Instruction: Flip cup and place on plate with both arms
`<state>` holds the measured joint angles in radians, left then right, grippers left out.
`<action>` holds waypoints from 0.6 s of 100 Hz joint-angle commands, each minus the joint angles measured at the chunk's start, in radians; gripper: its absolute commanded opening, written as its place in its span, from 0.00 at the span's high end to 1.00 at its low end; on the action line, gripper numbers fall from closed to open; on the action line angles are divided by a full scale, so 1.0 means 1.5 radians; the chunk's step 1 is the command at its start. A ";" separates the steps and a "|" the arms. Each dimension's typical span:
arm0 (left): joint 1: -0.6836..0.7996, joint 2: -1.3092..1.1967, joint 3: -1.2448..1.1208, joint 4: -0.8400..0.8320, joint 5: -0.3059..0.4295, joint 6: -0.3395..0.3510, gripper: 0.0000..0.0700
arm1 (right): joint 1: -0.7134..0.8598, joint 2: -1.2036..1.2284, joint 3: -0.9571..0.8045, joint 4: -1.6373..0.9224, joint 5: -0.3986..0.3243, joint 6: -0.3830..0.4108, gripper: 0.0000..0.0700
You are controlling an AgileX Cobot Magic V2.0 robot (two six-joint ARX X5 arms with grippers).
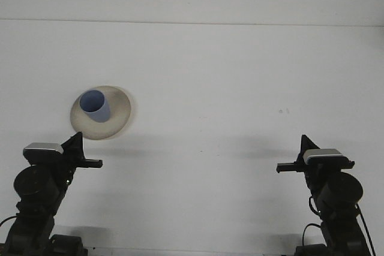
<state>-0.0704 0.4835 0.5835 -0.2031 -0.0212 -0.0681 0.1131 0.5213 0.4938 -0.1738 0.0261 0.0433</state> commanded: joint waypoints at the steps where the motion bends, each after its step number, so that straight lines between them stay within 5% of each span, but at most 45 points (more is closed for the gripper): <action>1: -0.001 -0.006 -0.008 0.042 -0.003 0.008 0.98 | 0.002 0.002 0.003 0.009 0.000 0.008 1.00; 28: -0.001 -0.111 -0.150 0.192 -0.003 0.026 0.98 | 0.002 0.002 0.003 0.009 0.000 0.008 1.00; 60: -0.001 -0.281 -0.312 0.211 -0.003 0.036 0.98 | 0.002 0.002 0.003 0.009 0.000 0.008 1.00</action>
<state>-0.0704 0.0933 0.1352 0.0975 -0.0216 -0.0326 0.1131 0.5213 0.4938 -0.1738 0.0261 0.0433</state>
